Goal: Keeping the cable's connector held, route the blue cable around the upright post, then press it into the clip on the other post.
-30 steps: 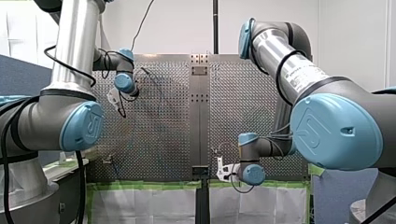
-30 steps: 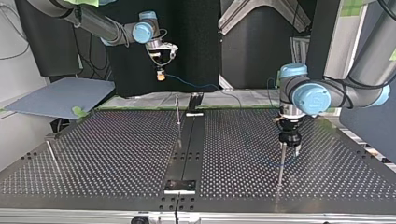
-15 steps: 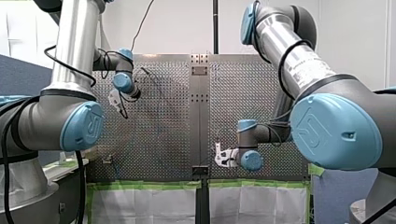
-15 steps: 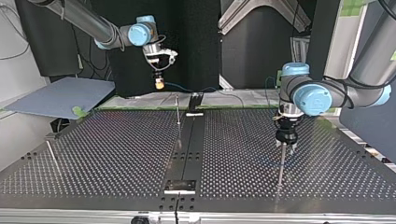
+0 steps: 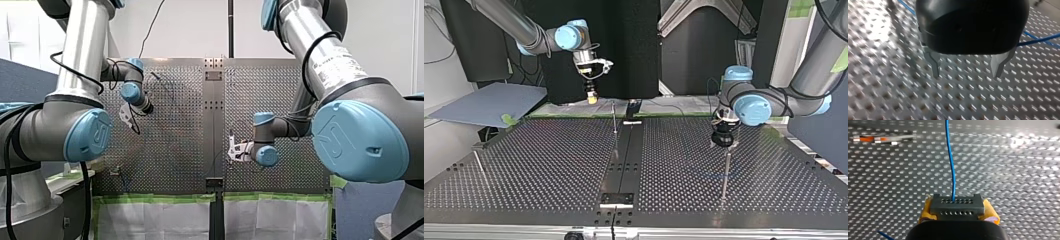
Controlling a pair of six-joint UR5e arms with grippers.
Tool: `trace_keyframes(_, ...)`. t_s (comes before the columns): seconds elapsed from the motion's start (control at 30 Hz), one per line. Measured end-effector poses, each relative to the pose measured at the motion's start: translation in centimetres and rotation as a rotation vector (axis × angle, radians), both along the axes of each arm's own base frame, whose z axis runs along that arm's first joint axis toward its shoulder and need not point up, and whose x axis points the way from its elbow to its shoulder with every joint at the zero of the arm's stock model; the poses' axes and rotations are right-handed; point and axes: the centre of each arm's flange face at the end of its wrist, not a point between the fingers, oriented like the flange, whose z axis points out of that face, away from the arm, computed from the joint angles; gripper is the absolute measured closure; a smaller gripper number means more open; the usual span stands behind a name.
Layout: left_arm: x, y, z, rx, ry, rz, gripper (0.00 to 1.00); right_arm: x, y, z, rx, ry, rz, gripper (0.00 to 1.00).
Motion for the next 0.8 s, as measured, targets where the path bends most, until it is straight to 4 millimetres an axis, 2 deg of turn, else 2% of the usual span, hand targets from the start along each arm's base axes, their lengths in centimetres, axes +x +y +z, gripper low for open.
trace_keyframes(0.2,-0.3,-0.1,-1.3,0.033,0.058,-0.011,0.0,0.2,-0.3,2.6,-0.039,-0.021,0.001,1.0)
trace_keyframes(0.4,-0.8,-0.3,-1.7,0.06,0.102,-0.022,0.0,0.2,-0.3,3.3,-0.05,-0.026,0.001,1.0)
trace_keyframes(0.63,-1.5,-0.4,-2.0,0.072,0.152,-0.035,0.0,-0.6,0.5,2.3,-0.036,-0.032,-0.002,1.0)
trace_keyframes(0.8,-1.6,-0.5,-2.1,0.076,0.159,-0.037,0.0,-1.3,1.6,0.0,-0.01,-0.034,0.004,1.0)
